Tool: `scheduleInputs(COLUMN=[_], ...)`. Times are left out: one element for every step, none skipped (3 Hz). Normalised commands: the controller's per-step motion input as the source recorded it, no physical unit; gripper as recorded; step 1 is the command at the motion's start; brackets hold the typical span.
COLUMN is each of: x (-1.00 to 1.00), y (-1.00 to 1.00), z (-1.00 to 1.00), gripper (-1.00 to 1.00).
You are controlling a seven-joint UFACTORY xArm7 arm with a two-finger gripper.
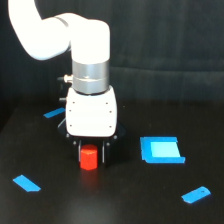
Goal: Pick up the red object from the table
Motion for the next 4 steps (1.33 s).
scheduleInputs(x=[-0.01,-0.06,-0.12,-0.06], y=[0.03,0.02,0.03,0.03], z=[0.02,0.28,0.99,0.91], gripper=[-1.0,-0.99,-1.0,-1.0])
